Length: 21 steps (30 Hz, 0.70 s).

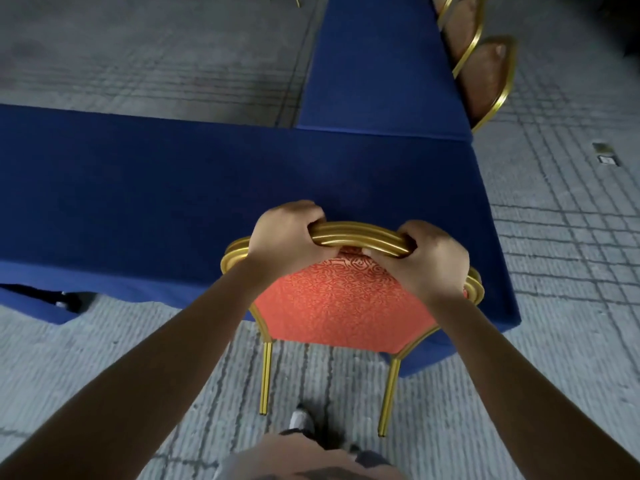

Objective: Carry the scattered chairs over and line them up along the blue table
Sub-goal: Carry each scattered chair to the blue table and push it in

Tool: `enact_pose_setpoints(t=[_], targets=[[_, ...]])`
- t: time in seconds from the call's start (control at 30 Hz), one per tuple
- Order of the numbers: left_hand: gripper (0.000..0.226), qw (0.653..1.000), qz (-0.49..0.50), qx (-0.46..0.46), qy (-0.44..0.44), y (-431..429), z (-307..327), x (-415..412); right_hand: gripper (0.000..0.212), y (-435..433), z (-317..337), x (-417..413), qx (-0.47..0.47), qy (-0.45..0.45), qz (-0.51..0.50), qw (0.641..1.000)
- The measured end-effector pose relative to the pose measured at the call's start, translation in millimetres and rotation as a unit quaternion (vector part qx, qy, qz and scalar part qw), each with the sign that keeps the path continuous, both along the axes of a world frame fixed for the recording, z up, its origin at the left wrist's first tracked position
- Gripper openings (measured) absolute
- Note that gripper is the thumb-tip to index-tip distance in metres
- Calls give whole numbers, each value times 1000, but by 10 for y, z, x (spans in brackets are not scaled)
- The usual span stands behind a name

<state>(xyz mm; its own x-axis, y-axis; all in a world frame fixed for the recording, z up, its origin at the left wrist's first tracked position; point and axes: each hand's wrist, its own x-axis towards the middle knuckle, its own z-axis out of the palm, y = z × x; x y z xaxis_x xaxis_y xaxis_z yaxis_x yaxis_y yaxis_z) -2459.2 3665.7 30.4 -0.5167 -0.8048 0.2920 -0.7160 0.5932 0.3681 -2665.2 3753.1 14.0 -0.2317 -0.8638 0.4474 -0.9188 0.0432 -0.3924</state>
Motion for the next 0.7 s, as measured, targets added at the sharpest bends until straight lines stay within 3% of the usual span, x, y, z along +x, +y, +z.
enact_pose_setpoints(t=[0.23, 0.7], targets=[[24, 996, 40, 68, -45, 334, -35, 52, 43, 277, 40, 16, 128, -31, 54, 990], [45, 971, 46, 195, -132, 1564, -202, 453, 46, 1490, -340, 349, 157, -42, 98, 982]])
